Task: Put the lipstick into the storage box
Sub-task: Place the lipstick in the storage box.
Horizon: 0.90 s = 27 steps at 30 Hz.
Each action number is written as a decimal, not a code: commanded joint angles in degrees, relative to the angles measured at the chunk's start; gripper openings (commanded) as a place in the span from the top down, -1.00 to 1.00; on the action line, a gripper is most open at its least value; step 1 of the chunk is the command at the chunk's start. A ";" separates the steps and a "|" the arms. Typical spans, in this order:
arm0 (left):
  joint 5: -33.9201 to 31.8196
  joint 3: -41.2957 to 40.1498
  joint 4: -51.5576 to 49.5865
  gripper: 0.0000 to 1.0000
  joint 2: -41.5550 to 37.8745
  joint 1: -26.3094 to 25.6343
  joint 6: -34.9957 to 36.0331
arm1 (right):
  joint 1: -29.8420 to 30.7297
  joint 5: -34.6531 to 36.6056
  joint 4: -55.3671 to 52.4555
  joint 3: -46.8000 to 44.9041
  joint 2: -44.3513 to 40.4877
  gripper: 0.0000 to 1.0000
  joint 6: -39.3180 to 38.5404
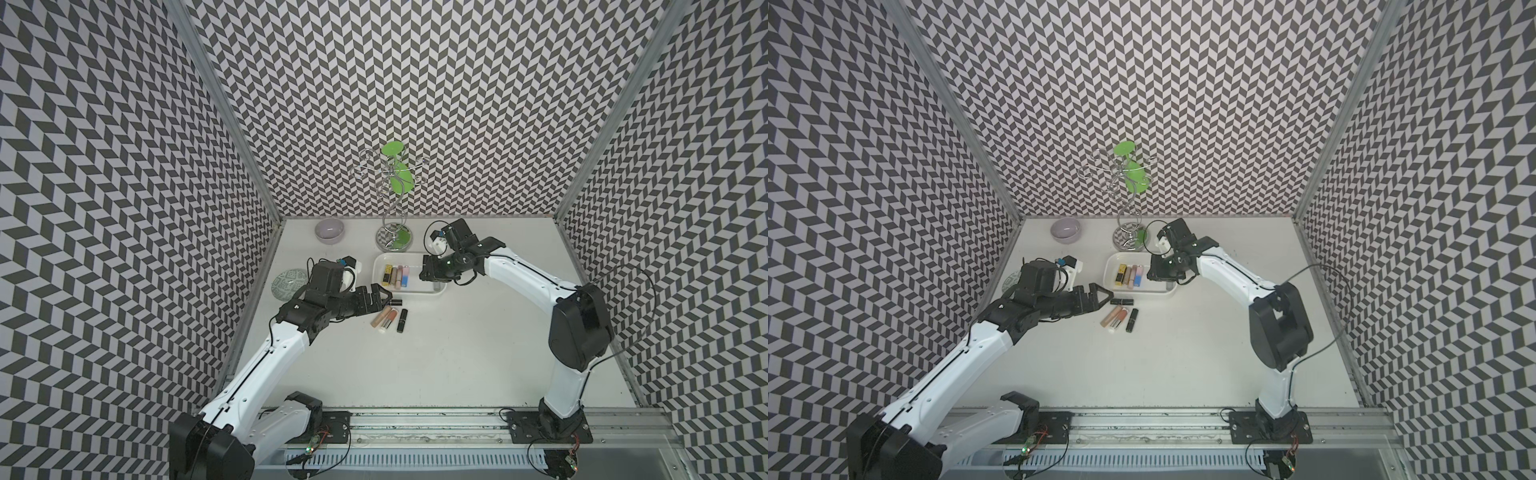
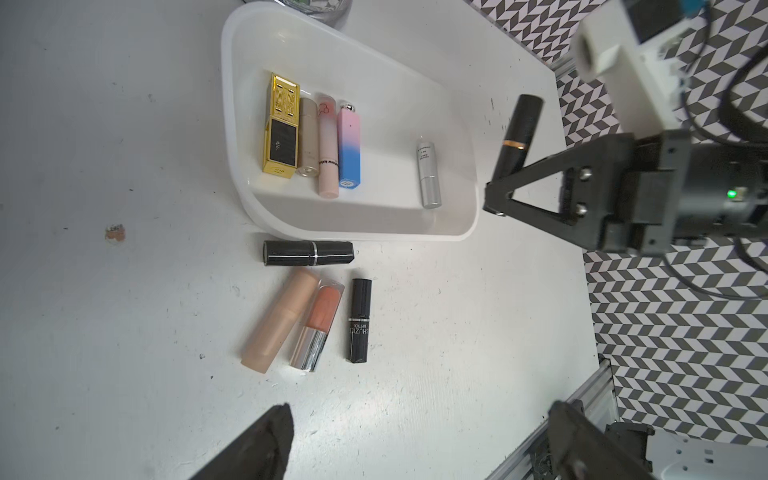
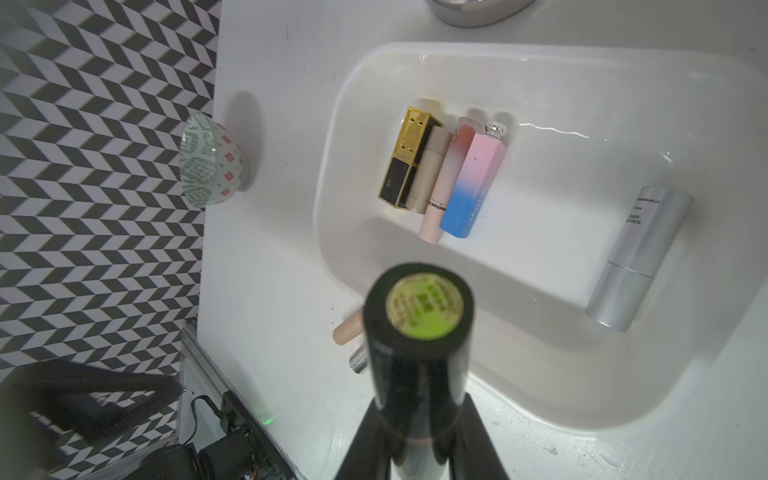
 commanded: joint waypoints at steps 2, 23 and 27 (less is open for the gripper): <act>-0.78 0.28 -2.85 -0.98 -2.10 0.08 2.24 | -0.18 0.81 -0.79 4.52 4.34 0.60 -1.67; -2.52 -0.85 -5.17 -0.98 -2.80 0.40 3.75 | -0.17 -0.16 -0.64 14.21 19.89 0.60 -1.75; -2.48 -0.95 -5.08 -0.98 -2.57 0.57 3.80 | -0.26 -0.15 -0.65 15.00 21.48 0.59 -1.89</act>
